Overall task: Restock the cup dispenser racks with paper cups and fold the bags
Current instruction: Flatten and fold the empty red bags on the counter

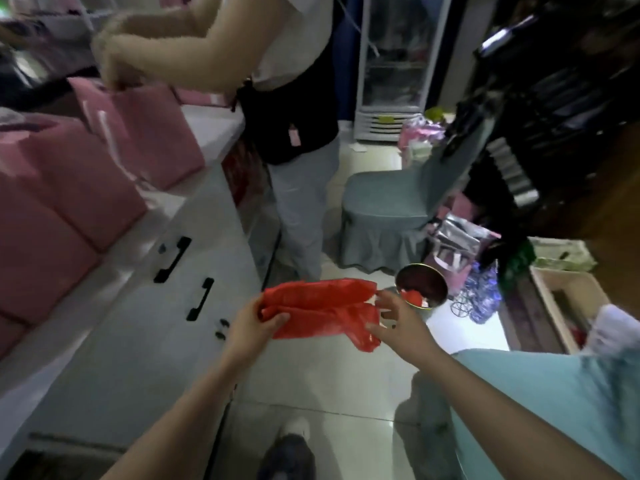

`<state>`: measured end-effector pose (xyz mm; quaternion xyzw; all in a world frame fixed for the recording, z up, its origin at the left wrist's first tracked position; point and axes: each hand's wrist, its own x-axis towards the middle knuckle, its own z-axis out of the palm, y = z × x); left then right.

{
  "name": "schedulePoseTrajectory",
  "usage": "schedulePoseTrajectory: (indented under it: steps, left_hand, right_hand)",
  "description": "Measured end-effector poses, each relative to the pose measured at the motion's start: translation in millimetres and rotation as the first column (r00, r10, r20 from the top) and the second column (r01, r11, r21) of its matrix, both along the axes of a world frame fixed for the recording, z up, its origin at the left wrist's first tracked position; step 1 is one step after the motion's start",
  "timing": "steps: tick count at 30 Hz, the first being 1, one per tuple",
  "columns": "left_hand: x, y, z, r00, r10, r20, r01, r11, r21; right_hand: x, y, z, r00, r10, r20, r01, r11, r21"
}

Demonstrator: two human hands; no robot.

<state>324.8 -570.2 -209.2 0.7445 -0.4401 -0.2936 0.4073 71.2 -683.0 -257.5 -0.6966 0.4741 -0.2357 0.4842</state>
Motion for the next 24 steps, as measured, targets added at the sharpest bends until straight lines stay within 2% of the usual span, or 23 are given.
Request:
schedulePoseTrajectory:
  steps: [3,5,13,19,24]
  left_hand:
    - [3.6,-61.4,-6.7,0.996,-0.083,-0.015,0.083,0.997,-0.01]
    - [7.6,-102.4,-7.6,0.988,-0.151,-0.023,0.152,0.988,0.001]
    - [-4.3,-253.5,-29.8,0.929,-0.37,0.014,0.368,0.927,0.068]
    - [-48.1,-348.3,-61.2,0.9,-0.436,-0.016,0.433,0.89,0.144]
    - [-91.2,-436.9,-109.2,0.901,-0.434,-0.012,0.423,0.871,0.248]
  right_hand:
    - [-6.3,-33.5,-3.2,0.997,-0.079,-0.025,0.079,0.997,-0.006]
    - [-9.3,-54.6,-3.1,0.982,-0.188,-0.036,0.186,0.982,-0.037]
    - [-32.4,-135.9,-3.9,0.844,-0.512,-0.16,0.494,0.858,-0.14]
    - [-77.0,-200.8,-24.2,0.757,-0.611,-0.232,0.598,0.79,-0.131]
    - [-127.9,-273.1,-63.7,0.739,-0.614,-0.278,0.628,0.777,-0.046]
